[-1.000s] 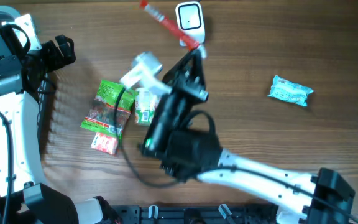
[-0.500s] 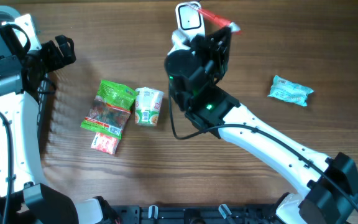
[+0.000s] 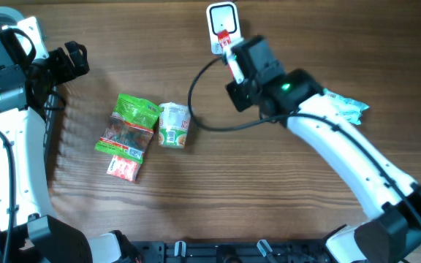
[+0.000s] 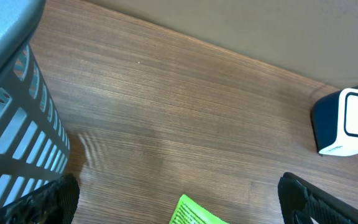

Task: Scan the item barcode
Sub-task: 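Hold the Nescafe stick in front of the scanner window, then carry the stick right and release it on the table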

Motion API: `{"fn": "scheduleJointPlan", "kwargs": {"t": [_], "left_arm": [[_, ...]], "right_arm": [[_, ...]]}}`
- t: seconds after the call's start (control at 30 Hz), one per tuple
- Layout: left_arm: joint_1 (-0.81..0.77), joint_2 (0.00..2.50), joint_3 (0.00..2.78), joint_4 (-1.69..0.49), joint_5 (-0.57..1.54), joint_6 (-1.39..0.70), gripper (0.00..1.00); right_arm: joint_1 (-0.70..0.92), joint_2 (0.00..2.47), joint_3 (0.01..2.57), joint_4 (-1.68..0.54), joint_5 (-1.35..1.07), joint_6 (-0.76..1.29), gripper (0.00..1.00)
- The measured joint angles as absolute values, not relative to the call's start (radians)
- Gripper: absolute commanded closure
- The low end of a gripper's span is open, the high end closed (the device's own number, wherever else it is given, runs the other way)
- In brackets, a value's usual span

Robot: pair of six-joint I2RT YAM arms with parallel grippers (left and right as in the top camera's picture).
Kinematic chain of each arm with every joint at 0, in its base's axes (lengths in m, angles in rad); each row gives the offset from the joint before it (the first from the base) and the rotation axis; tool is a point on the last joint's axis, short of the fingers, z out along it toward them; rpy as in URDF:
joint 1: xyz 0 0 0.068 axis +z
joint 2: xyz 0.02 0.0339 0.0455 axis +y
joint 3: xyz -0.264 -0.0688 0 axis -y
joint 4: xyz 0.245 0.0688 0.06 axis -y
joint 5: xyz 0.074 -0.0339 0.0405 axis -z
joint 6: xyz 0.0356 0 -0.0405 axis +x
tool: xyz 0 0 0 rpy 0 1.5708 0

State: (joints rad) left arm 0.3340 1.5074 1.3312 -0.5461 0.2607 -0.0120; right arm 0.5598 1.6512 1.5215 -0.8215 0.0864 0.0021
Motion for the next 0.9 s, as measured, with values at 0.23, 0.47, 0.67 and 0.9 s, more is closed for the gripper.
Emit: {"fn": "scheduleJointPlan", "kwargs": {"t": [0.23,0.47,0.67,0.9], "left_arm": [[0.334,1.507,1.331,-0.546,0.261,-0.012,0.00],[0.334,1.507,1.331,-0.547,0.260,-0.012,0.00],[0.334,1.507,1.331,-0.545,0.260,-0.012,0.00],[0.334,1.507,1.331,-0.546,0.261,-0.012,0.00]], "right_arm": [[0.440,1.651,1.749,-0.772,-0.326,0.236,0.96],[0.231,1.949,1.903,-0.587,-0.673,0.356,0.96],[0.233,2.266,1.903,-0.356,-0.764,0.446,0.96],[0.233,2.377,1.903,-0.344,-0.720,0.546,0.96]]}}
